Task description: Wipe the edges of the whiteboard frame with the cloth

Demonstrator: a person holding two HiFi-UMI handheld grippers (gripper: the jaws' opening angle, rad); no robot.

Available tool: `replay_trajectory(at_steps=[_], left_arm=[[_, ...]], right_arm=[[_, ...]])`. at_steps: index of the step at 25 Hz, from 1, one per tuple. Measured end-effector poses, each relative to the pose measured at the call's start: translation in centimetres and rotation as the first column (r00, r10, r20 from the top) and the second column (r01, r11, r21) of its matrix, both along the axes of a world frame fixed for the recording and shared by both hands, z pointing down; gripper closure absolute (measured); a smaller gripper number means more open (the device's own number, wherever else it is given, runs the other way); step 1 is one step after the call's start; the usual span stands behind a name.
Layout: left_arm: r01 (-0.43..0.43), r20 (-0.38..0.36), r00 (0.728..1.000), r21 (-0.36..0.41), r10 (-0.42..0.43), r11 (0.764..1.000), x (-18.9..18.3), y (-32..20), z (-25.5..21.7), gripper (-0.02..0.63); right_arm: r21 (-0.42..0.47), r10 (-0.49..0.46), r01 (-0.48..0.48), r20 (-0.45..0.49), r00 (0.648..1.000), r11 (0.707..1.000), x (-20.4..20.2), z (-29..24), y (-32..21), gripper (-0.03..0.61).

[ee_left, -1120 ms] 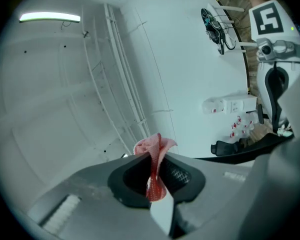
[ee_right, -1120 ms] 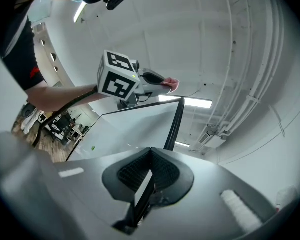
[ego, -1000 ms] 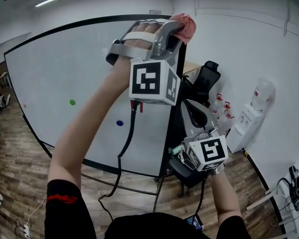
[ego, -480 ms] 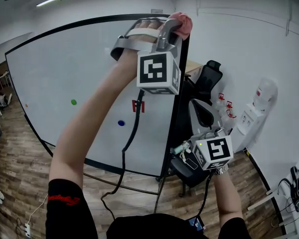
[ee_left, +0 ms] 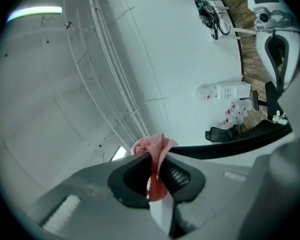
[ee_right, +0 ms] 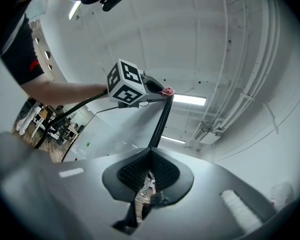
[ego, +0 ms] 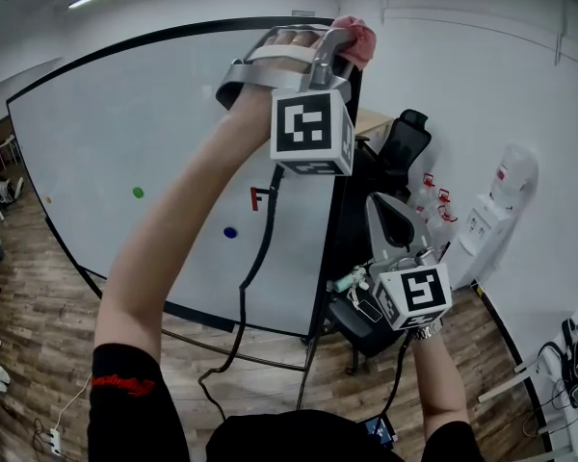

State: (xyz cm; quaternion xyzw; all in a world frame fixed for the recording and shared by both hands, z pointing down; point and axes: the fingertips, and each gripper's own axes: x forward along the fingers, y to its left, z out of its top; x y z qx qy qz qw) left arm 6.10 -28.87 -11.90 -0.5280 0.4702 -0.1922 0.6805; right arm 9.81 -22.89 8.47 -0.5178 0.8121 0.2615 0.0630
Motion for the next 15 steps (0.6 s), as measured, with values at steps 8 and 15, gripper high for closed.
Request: replay_trajectory(at_steps=[8, 15], left_arm=[[0.005, -0.004, 1.000, -0.005, -0.005, 1.000, -0.1, -0.1, 0.5, 0.571], [0.021, 0.010, 1.000, -0.018, -0.021, 1.000, 0.1, -0.3, 1.4, 0.571]], right_arm=[[-0.014, -0.011, 0.011, 0.010, 1.000, 1.000, 0.2, 0.6, 0.0, 0.577], [-0.013, -0.026, 0.026, 0.011, 1.000, 1.000, 0.0, 0.7, 0.3, 0.577]])
